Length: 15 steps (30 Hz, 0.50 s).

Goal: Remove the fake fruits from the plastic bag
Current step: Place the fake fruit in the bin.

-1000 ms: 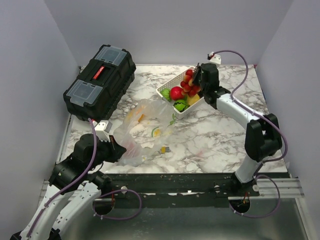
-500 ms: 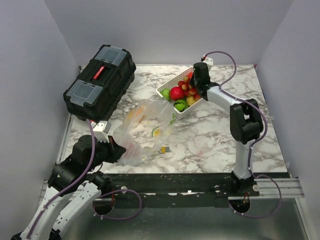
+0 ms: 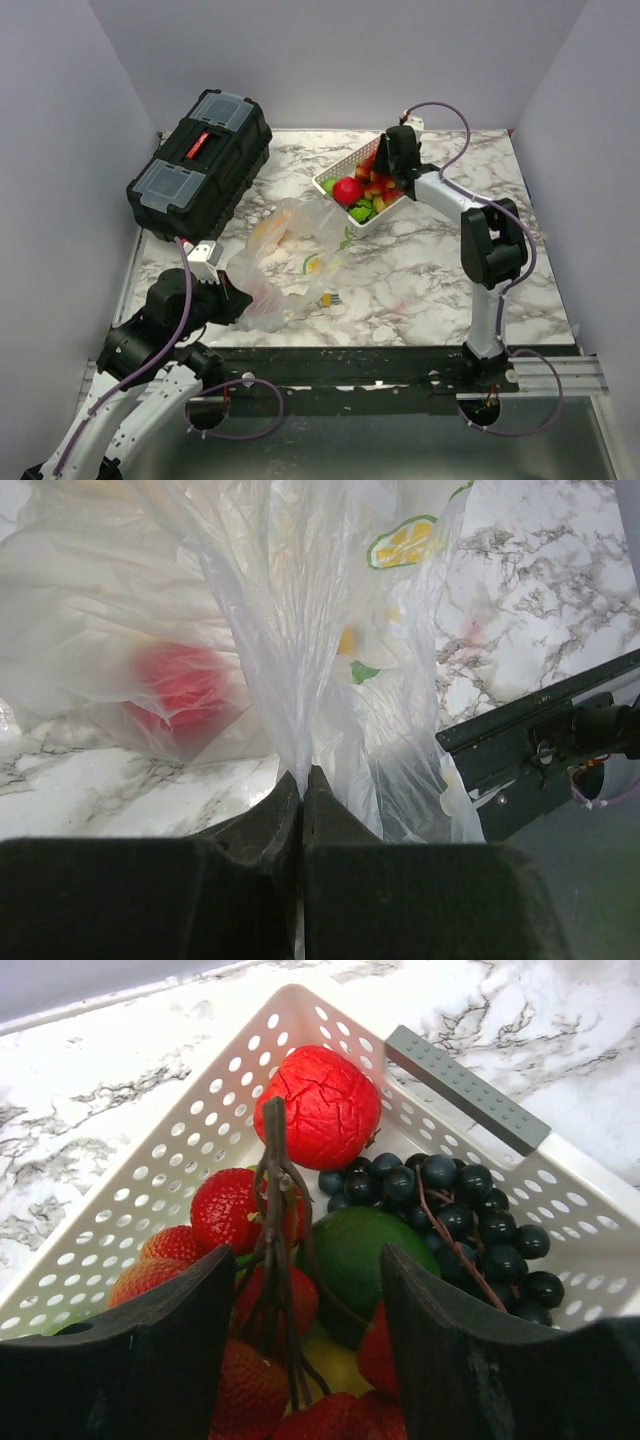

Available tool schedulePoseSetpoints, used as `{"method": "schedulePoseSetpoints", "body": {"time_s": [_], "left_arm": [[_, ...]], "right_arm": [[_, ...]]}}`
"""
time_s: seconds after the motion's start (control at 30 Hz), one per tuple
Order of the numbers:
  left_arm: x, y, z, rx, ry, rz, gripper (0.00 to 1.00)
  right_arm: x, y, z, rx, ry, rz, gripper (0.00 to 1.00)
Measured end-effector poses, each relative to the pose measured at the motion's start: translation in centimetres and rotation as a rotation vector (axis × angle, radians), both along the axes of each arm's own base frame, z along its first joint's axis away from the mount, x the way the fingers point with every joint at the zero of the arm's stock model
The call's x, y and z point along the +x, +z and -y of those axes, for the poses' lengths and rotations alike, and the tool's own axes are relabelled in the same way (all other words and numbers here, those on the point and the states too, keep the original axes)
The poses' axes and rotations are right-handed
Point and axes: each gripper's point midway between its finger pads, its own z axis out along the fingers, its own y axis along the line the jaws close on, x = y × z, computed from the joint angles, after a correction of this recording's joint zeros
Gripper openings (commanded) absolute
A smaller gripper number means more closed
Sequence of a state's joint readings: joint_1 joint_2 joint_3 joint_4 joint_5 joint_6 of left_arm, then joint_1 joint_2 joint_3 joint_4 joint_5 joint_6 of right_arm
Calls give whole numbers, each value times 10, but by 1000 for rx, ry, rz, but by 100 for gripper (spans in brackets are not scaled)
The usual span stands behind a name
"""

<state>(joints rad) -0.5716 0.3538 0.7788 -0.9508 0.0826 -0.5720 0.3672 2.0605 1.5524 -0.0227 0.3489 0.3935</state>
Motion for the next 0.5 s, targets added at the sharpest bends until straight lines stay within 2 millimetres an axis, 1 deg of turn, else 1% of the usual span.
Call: {"method": "schedulePoseSetpoints", "body": {"time_s": [0.13,0.2,0.27,0.3,0.4,0.43,0.47,0.5], "left_arm": [[0,-1,0,3,0,-4,0],[0,-1,0,3,0,-5,0],[0,-1,0,3,0,-5,0],[0,-1,0,4,0,-5,0],[1,-2,1,7,0,-11,0],[1,-2,1,8,0,-13,0],[1,-3,1,9,0,-15,0],[2,-3,1,11,0,-17,0]], "right_arm": [[-11,14,5,-13,7,-2,69],[-18,27,8,-12,10,13,70],[-26,46,10,-2,13,39,74],[-31,56,11,5,16,54,75],[-48,82,13,35,38,96,75],[-55,87,13,46,52,102,75],[-62,90,12,60,71,107,78],[-70,90,10,71,92,106,79]]}}
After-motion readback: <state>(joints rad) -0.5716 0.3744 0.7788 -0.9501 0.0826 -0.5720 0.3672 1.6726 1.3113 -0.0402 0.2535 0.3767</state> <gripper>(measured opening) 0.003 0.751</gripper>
